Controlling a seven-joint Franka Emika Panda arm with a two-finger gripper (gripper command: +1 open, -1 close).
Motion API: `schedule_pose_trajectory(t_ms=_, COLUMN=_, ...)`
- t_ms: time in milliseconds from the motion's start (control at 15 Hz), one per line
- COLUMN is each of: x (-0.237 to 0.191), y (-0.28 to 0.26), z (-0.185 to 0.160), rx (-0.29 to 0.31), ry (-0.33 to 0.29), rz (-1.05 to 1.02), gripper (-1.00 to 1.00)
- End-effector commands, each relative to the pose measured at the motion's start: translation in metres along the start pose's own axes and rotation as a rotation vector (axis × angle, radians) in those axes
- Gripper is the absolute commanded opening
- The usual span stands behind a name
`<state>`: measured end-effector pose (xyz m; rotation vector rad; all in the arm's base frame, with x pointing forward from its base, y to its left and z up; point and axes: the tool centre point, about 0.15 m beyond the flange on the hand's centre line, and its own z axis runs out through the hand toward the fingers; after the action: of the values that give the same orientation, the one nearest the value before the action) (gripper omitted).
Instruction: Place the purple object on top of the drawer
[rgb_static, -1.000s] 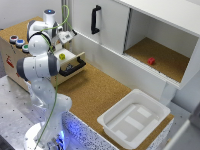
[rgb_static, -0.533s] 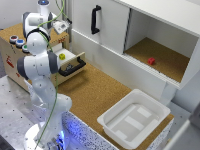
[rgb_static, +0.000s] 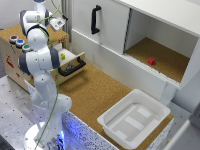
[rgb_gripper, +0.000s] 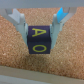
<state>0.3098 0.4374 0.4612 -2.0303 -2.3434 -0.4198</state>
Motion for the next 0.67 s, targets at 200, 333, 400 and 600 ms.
schedule_pose_trajectory(t_ms=200, x=0.001, y=0.009, z=0.034, rx=0.128, ry=0.033, rz=0.08, gripper=1.0)
schedule_pose_trajectory(t_ms=333, x=0.0, y=0.011, z=0.029, rx=0.118, ry=0.037, rz=0.089, gripper=1.0)
schedule_pose_trajectory(t_ms=400, x=0.0, y=0.011, z=0.026, rx=0.115, ry=0.039, rz=0.09, gripper=1.0)
schedule_pose_trajectory(t_ms=600, x=-0.001, y=0.011, z=0.013, rx=0.088, ry=0.068, rz=0.097, gripper=1.0)
